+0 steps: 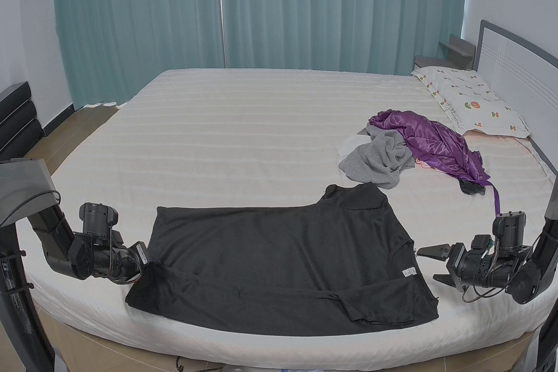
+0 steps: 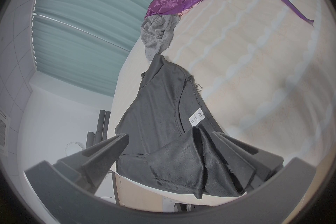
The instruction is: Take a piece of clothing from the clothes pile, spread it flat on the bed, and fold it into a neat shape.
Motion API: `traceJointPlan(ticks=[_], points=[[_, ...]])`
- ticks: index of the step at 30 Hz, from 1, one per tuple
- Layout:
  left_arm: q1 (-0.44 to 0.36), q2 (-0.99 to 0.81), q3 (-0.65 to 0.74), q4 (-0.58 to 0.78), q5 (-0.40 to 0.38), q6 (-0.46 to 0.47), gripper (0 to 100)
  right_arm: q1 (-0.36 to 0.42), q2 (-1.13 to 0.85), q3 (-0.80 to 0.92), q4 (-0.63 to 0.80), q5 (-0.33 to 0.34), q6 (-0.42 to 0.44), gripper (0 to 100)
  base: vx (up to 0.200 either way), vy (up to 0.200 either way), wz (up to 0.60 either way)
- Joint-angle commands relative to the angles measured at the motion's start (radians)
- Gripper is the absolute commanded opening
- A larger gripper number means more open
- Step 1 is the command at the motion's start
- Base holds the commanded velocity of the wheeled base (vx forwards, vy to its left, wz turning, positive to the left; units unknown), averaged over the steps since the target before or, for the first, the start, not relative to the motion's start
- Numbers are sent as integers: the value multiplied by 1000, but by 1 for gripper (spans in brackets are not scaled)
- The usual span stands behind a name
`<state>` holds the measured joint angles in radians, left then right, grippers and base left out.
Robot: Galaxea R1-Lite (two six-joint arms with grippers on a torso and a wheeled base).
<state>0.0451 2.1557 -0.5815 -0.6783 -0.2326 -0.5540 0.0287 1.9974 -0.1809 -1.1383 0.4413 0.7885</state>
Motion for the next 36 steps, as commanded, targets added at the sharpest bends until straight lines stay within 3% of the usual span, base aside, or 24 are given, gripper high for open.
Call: traceJointPlan(ticks=[1, 10, 20, 21, 26, 33, 34, 36], points=[[10, -53, 35, 5, 4, 0, 0, 0, 7, 0, 0, 1, 0, 100, 0, 0, 0], [15, -129, 84, 3, 9, 8, 0, 8, 6, 1, -1, 1, 0, 100, 0, 0, 0], [15, -47, 57, -4, 9, 8, 0, 8, 4, 1, 0, 1, 0, 100, 0, 0, 0], [13, -40, 54, -3, 9, 6, 100, 8, 4, 1, 0, 1, 0, 100, 0, 0, 0], [27, -37, -14, 6, 2, -7, 100, 8, 9, 0, 0, 1, 0, 100, 0, 0, 0], [41, 61, -285, 80, -8, -76, 100, 8, -3, 1, 0, 4, 3, 100, 0, 0, 0], [39, 108, -377, 128, -13, -81, 100, 8, 0, 0, 0, 2, 1, 100, 0, 0, 0], [39, 128, -413, 146, -14, -79, 100, 8, 0, 1, 0, 2, 1, 100, 0, 0, 0]])
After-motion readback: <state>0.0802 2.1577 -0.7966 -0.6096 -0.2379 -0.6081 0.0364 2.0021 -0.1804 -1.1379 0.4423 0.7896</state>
